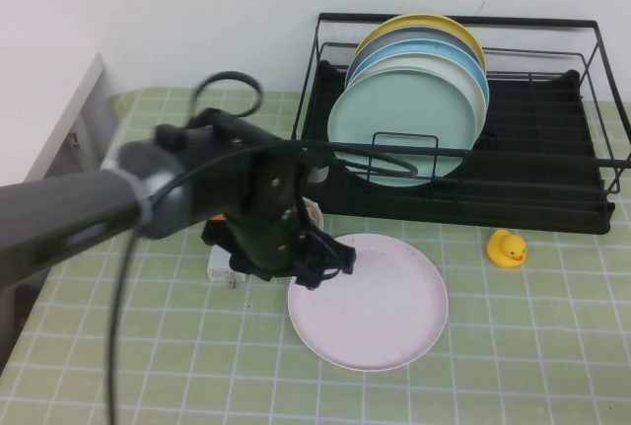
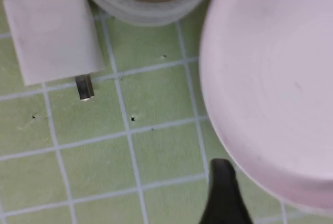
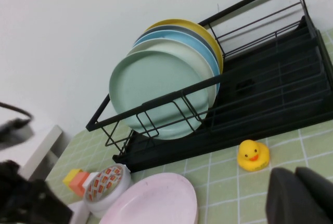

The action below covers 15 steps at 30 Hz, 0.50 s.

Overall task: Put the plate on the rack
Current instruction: Pick up the plate from the table

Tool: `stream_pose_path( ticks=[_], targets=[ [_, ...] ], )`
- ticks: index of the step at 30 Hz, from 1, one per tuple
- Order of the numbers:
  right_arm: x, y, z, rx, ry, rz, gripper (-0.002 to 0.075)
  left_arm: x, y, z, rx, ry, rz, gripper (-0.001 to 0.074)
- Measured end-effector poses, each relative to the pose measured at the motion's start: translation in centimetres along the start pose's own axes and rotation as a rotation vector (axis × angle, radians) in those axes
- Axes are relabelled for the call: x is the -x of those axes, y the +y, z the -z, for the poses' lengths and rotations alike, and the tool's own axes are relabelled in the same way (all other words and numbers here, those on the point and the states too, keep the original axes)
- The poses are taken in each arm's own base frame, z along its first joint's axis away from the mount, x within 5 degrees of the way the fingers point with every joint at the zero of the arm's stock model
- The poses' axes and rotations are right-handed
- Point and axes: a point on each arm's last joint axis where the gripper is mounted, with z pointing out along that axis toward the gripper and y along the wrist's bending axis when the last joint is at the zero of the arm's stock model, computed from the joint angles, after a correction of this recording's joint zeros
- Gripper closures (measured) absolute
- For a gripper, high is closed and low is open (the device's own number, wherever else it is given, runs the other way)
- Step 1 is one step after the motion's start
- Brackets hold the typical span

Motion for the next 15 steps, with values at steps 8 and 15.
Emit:
stream_pose_path(
  ticks=[8, 15],
  targets=[
    [-0.1, 0.0, 0.0, 0.002, 0.006, 0.012, 0.0716, 1.4, 1.8, -5.8, 0.021, 0.109, 0.147, 0.0305],
    [-0.1, 0.0, 0.0, 0.003, 0.007, 0.021, 0.0716, 1.5, 2.3, -8.5, -0.018, 0.105, 0.124, 0.0304]
  ],
)
